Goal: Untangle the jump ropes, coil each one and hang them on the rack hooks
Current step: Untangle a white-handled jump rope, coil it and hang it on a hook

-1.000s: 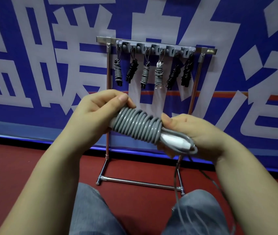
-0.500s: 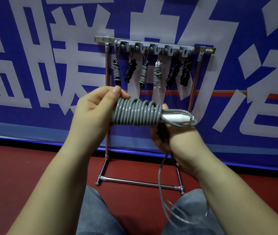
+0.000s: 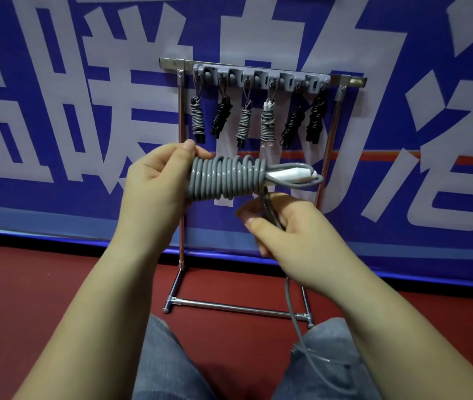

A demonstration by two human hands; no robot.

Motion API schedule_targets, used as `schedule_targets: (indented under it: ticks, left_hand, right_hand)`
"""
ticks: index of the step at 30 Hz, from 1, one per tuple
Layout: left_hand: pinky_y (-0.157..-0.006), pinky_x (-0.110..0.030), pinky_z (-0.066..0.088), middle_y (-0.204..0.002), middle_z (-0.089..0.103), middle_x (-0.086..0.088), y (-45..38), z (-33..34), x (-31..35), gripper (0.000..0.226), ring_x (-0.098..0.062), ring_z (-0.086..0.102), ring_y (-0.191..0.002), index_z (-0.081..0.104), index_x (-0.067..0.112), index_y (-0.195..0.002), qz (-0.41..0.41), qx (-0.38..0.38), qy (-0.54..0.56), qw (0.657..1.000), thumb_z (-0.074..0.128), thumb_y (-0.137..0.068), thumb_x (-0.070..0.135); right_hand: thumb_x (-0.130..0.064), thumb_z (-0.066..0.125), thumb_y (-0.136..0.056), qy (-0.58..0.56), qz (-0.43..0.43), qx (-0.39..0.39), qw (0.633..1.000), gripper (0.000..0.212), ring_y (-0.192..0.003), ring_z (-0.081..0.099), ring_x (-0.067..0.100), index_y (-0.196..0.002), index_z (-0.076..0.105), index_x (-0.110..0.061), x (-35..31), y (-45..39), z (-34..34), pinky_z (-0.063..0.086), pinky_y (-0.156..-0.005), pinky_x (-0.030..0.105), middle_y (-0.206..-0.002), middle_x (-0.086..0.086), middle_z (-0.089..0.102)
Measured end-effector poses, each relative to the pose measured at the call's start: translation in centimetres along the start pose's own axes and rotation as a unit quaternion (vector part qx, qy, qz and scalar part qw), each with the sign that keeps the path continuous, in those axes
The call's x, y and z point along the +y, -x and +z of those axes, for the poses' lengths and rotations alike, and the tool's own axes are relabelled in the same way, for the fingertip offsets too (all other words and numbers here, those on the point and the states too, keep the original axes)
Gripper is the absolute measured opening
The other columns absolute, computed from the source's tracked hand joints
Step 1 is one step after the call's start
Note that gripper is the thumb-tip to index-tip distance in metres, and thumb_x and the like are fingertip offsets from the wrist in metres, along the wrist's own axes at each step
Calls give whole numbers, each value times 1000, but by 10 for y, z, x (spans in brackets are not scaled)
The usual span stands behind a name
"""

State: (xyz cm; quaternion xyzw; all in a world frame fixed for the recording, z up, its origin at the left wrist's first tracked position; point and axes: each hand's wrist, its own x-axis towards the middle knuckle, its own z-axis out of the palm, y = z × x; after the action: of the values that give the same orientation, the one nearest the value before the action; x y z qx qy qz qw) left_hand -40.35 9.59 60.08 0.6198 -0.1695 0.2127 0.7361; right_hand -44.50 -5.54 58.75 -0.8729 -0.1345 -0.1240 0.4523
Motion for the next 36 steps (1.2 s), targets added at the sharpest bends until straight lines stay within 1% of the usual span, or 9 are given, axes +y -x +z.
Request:
schedule_targets:
  ticks: [3,8,14,17,21,24,27,32,36]
  left_hand:
    - [-37,-9,32,-47,53,13,0,1,-3,33,0,44,-39,61,15,-69,-12,5,10,1000,44,-98,15]
    - [-36,-10,30,-46,52,12,-1,0,-6,33,0,41,-38,60,14,-69,-37,10,30,999,44,-97,16]
    - [-37,-13,25,-44,45,11,0,-3,-14,39,-4,34,-37,62,21,-61,-58,0,22,998,45,-96,19]
    - [-37,-13,24,-45,44,9,1,-4,-17,44,-5,32,-37,64,23,-55,-72,1,21,997,46,-96,20]
    - [-36,-14,24,-44,42,8,1,-4,-20,40,-6,31,-37,63,22,-58,-80,6,10,997,47,-95,21]
    - [-37,-14,24,-42,42,10,0,-5,-20,39,-6,31,-36,61,21,-60,-78,5,-10,997,46,-95,20]
    - [-37,-14,23,-40,39,10,-2,-7,-18,44,-6,30,-35,63,22,-53,-98,-14,-33,995,47,-95,21]
    - [-36,-15,27,-40,44,11,-7,-12,-16,37,-4,35,-36,63,21,-58,-80,-1,-119,990,49,-93,21]
    - [-54,-27,39,-53,55,8,-1,-9,-22,31,-11,47,-54,66,21,-65,-32,21,-215,976,51,-92,27]
  right_hand:
    - [-29,54,-90,36,-6,5,999,20,-52,47,11,-71,56,-23,-1,2,-2,43,-57,32,-59,9,55]
    - [-35,55,-88,70,-15,21,997,37,-54,42,17,-77,56,1,-4,3,-3,42,-57,39,-65,21,54]
    - [-37,54,-88,74,-5,26,997,36,-52,43,14,-84,64,-2,-3,5,-4,39,-53,34,-62,17,53]
    - [-38,55,-87,72,3,22,997,33,-48,43,10,-82,67,-8,-2,5,-3,39,-51,29,-53,5,49]
    - [-40,55,-86,95,-9,37,995,39,-53,47,24,-81,65,-3,-1,5,-4,40,-53,34,-59,14,53]
    - [-39,56,-85,112,-24,73,991,39,-47,42,18,-75,65,-3,0,4,-11,36,-48,32,-61,13,54]
    - [-36,61,-85,147,-45,100,983,35,-54,49,21,-62,60,-9,-3,4,-20,35,-47,28,-61,7,55]
    - [-41,57,-87,283,-24,-8,959,35,-52,52,14,-64,58,-15,-12,1,-27,42,-54,30,-58,3,58]
    - [-38,54,-91,332,-54,-31,941,30,-62,54,17,-72,58,-16,-12,-1,-24,45,-61,33,-66,2,59]
